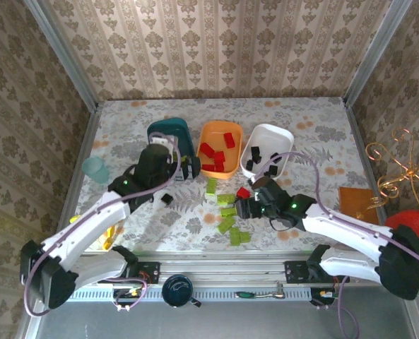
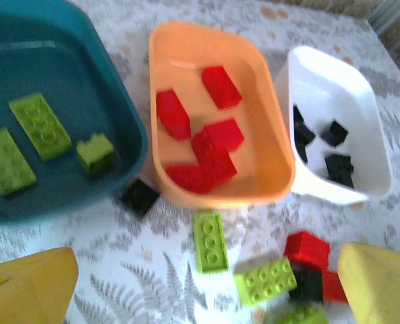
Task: Sort the legos into containers by color
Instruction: Place the lego in the container, then pick up the lego from the bottom-center of the table.
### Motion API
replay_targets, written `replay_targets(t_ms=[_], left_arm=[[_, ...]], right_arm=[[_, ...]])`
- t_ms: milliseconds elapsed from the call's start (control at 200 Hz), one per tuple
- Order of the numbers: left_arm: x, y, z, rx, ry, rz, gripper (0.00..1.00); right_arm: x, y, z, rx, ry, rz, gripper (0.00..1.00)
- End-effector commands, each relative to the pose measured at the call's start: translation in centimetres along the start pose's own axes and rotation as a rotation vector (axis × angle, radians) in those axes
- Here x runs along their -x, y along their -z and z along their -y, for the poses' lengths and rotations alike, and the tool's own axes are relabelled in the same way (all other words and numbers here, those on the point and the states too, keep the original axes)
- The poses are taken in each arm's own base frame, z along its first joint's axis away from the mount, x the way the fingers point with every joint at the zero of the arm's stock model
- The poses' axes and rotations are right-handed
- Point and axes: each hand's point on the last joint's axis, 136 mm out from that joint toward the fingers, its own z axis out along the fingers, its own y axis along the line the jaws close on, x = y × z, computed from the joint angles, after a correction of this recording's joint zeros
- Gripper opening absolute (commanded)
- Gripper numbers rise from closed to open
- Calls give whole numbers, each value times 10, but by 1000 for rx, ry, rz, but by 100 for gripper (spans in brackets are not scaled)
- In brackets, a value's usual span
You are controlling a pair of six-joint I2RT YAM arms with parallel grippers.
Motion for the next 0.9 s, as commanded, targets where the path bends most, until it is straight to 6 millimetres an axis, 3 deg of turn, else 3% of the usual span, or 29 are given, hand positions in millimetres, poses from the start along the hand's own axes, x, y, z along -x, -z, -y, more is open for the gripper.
replay_targets(t_ms=[0, 160, 300, 590, 730, 895], left_arm=[[-20, 8, -1, -8, 48, -6, 100], [-48, 15, -11, 10, 54, -45, 100], [-65, 17, -20, 18, 80, -64, 100], [-80, 18, -30, 30, 102, -66, 100], [-83, 15, -32, 34, 103, -69, 100], [-85, 15, -34, 42, 102, -71, 100]], right_arm=[[13, -1, -20, 17, 44, 31, 75], [-3, -12, -35, 8, 97, -17, 76], [-28, -19, -29, -59, 130, -79, 76], [-60, -10, 0, -190, 49, -58, 72], [-75, -14, -2, -155, 40, -102, 65], [-89, -20, -6, -132, 44, -141, 65]])
